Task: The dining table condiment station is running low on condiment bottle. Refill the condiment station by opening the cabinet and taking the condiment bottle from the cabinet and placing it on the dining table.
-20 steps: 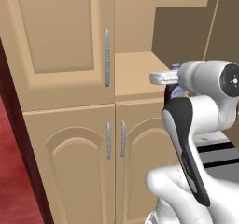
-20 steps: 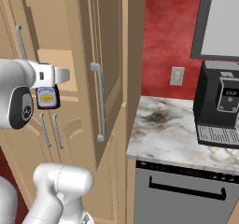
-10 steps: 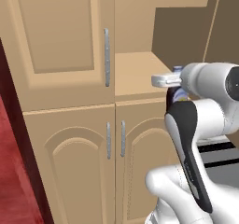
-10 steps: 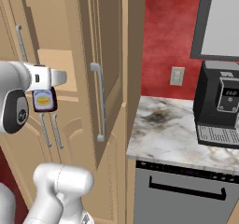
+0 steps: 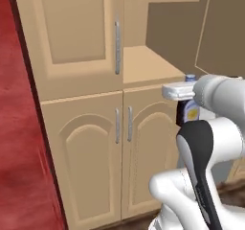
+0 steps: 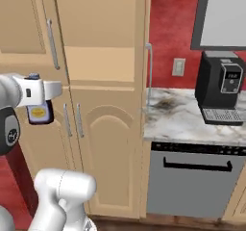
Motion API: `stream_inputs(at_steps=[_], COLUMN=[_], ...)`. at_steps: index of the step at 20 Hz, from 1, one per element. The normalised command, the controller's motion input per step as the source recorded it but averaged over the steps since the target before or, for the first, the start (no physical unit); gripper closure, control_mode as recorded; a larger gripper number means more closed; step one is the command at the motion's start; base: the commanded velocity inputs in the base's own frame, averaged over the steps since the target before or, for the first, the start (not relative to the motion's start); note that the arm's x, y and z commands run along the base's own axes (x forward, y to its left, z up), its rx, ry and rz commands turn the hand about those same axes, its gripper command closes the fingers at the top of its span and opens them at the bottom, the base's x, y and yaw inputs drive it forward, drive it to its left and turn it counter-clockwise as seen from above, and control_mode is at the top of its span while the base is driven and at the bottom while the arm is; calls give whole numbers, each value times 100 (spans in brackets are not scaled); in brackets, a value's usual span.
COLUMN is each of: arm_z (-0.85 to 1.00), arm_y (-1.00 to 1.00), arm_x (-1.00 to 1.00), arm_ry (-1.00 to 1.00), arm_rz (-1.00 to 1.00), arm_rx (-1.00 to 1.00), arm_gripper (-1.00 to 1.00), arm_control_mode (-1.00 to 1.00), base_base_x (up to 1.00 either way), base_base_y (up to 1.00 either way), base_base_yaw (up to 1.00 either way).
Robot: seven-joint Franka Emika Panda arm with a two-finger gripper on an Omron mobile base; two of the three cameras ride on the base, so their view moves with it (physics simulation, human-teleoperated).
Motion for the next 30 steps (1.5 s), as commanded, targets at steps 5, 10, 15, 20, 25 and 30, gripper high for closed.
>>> stream_inputs(at_steps=[5,10,15,20,25,30], arm_z=[0,0,0,0,0,0], arm_y=[0,0,0,0,0,0], arm_x=[0,0,0,0,0,0], arm_ry=[0,0,0,0,0,0], arm_rz=[0,0,0,0,0,0], arm_rx=[0,0,0,0,0,0], arm_gripper=[100,100,100,100,100,100], arm_control_mode=[100,100,100,100,100,100], base_base_x=[-67,-61,-37,-28,-23,-3], base_base_y=[74,23,1,0,0,-11], base_base_yaw=[-58,-78,-93,-95,-90,-87])
